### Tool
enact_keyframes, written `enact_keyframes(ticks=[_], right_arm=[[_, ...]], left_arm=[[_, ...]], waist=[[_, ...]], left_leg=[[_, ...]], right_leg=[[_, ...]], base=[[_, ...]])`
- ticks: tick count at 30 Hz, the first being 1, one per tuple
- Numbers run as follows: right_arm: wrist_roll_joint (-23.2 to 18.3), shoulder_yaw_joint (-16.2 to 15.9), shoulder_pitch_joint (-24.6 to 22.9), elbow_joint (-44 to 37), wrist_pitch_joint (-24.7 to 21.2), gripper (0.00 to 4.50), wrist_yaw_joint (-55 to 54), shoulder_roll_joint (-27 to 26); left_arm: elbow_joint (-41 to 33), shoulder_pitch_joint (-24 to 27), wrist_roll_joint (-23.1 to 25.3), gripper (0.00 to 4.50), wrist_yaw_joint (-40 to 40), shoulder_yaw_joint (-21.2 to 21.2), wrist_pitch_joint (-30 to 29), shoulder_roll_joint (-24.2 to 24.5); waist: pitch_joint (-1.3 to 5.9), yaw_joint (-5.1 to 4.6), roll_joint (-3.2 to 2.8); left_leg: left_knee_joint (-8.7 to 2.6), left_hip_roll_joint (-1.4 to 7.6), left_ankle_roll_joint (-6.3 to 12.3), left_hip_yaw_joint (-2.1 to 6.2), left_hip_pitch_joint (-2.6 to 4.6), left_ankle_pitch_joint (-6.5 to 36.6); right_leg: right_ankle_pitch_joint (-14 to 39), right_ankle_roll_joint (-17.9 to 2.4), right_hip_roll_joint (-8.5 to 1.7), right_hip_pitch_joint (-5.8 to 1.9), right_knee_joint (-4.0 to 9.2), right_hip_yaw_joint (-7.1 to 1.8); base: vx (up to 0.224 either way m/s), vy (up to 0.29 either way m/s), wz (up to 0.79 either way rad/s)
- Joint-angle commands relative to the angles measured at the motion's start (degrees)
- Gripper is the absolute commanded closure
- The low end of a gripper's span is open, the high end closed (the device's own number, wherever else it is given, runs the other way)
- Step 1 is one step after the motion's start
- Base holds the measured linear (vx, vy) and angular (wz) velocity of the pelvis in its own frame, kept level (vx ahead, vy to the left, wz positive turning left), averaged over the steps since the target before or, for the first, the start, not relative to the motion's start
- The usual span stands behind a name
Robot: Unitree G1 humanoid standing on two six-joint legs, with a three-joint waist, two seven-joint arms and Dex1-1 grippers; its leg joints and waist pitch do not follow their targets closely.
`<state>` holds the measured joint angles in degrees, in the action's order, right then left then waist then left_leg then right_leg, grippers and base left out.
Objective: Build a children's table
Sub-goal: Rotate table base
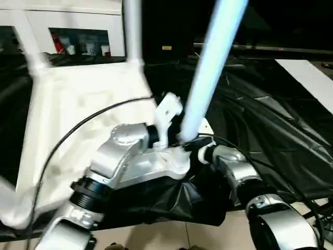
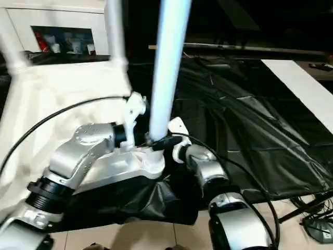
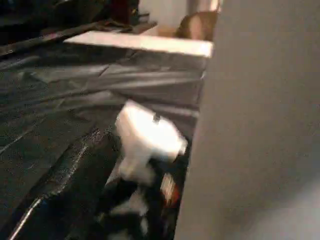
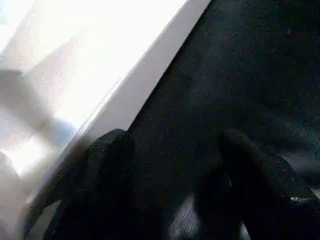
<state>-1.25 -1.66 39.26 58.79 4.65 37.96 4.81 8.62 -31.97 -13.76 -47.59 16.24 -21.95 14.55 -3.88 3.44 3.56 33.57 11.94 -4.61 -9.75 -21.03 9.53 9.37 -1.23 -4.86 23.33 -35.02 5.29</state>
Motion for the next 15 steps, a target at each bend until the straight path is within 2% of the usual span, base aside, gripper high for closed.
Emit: enact_keyframes(ticks=[1, 4, 6, 7, 8, 12, 15], right_arm=[[-1.12, 1.48, 0.74, -1.97, 0.64, 1.33, 0.56, 2.29], [-1.56, 2.50, -0.62, -4.18, 0.63, 1.33, 2.67, 5.77], [-1.84, 2.96, -1.46, -5.37, 0.38, 1.33, 3.88, 7.64], [-1.63, 2.74, -2.11, -6.29, 0.20, 1.33, 4.81, 8.88], [-1.48, 2.52, -2.56, -6.92, 0.07, 1.33, 5.42, 9.70], [0.20, -0.57, -5.90, -12.36, -1.67, 1.33, 10.54, 14.23], [0.62, -1.29, -7.54, -15.80, -2.98, 1.33, 11.61, 15.65]], left_arm=[[-1.05, 1.09, 0.32, 0.04, -2.57, -0.03, -0.16, 1.81], [-4.20, 3.68, -1.87, 0.04, -7.43, 0.18, -1.40, 5.00], [-4.78, 4.67, -2.03, 0.04, -8.86, 0.72, -1.30, 6.49], [-4.64, 5.03, -1.26, 0.04, -9.15, 1.42, -1.48, 7.58], [-4.47, 5.23, -0.65, 0.04, -9.31, 1.89, -1.59, 8.29], [-4.72, 6.21, 3.19, 0.04, -8.23, 4.64, -7.00, 11.93], [-5.49, 6.74, 5.42, 0.39, -6.21, 5.35, -9.70, 12.76]], waist=[[4.29, 0.41, -1.16], [4.28, 0.58, -1.44], [4.24, 0.73, -1.57], [4.18, 0.83, -1.85], [4.19, 0.95, -1.59], [4.17, 1.21, -1.71], [4.05, 1.32, -1.43]], left_leg=[[-4.13, 1.54, -0.81, 0.15, 0.75, 15.73], [-4.04, 1.56, -1.03, -0.04, 0.92, 15.65], [-4.04, 1.50, -1.01, -0.10, 0.95, 15.77], [-4.06, 1.43, -1.04, -0.10, 0.99, 16.27], [-4.06, 1.40, -1.04, -0.12, 1.03, 16.93], [-4.01, 1.26, -0.76, -0.07, 0.93, 17.10], [-3.91, 1.18, -0.25, -0.13, 0.81, 16.71]], right_leg=[[14.57, -11.37, -3.33, -2.97, 3.96, -2.99], [13.25, -11.88, -3.20, -2.95, 3.85, -3.06], [12.85, -12.11, -3.10, -2.93, 3.85, -3.05], [13.23, -11.99, -3.01, -2.89, 3.84, -3.06], [13.99, -11.57, -2.96, -2.92, 4.03, -3.02], [15.75, -10.68, -2.96, -3.07, 4.17, -3.03], [18.61, -9.69, -3.01, -3.10, 4.56, -2.99]], base=[[0.000, 0.000, 0.00], [0.000, 0.000, 0.00], [0.000, 0.000, 0.00], [0.000, 0.000, 0.00], [0.000, 0.000, 0.00], [0.000, 0.000, 0.00], [0.000, 0.000, 0.00]])
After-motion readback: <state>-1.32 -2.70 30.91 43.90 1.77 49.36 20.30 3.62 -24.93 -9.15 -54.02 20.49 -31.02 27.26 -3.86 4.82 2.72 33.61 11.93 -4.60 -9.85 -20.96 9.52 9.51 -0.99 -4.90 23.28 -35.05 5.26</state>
